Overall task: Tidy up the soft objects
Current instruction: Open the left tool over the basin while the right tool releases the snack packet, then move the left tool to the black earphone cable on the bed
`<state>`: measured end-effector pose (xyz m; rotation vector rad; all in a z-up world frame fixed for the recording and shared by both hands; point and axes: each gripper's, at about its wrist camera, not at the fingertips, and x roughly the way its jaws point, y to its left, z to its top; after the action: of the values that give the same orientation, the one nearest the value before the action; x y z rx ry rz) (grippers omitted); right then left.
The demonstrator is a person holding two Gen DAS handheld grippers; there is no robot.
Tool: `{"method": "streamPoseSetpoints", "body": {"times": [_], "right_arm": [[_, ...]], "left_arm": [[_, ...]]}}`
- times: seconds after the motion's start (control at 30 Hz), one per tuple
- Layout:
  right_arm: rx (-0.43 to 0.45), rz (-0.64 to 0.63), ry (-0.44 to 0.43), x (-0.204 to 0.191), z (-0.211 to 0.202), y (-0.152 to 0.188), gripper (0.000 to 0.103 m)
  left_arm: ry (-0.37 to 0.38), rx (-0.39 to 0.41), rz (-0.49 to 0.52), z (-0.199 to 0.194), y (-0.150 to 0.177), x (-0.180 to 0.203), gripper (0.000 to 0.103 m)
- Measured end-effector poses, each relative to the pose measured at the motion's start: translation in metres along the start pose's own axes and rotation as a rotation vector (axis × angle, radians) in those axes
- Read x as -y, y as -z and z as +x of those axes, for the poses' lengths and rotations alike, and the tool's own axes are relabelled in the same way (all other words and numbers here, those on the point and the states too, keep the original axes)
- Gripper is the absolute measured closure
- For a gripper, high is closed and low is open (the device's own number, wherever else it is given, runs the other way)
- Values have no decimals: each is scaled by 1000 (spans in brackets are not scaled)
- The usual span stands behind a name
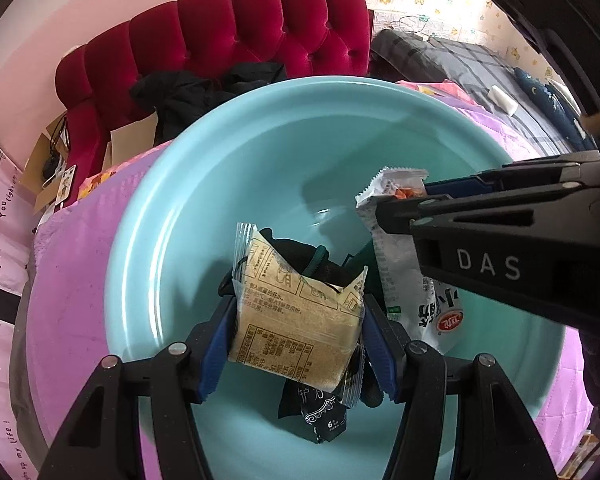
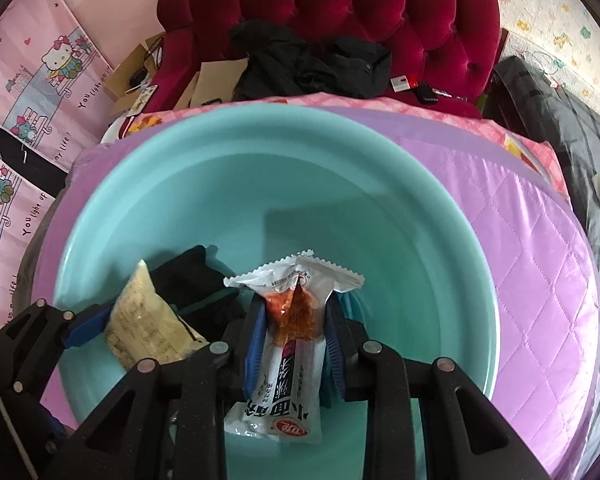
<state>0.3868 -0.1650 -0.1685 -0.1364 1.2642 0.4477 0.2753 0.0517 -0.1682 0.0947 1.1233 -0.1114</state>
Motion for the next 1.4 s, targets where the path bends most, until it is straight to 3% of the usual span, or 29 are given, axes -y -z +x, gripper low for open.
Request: {"method": "streamPoseSetpoints", "body": {"times": [0.23,0.3,0.43,0.47,0.5,0.53,0.63,0.7,1.4], "right_arm": [[20,0,-12,-2,-8,-1,67],[29,7,-15,-1,-13,0,56],[50,3,4,-3,-24,2,51],[56,3,8,-3,-27,2,47],[63,2,11,-4,-31,3,42],[67,1,14,-5,-34,3,38],[82,-3,28,-7,-43,6,18],[91,-1,36,-7,-48,10,2],[138,-43,59,-13,-134,106,0]], "left_arm": [[-20,8,-12,-5,1,0,32],[-37,8,-16,-6,1,1,32],[-70,14,-16,-11,4,3,24],[-75,21,-20,-13,5,2,13],[-80,28,-25,-16,5,1,10],[-80,33,-32,-18,6,0,8],[-69,59,-48,-27,6,-2,0],[-70,66,-58,-32,7,-3,0],[-72,145,-81,-123,68,19,0]]}}
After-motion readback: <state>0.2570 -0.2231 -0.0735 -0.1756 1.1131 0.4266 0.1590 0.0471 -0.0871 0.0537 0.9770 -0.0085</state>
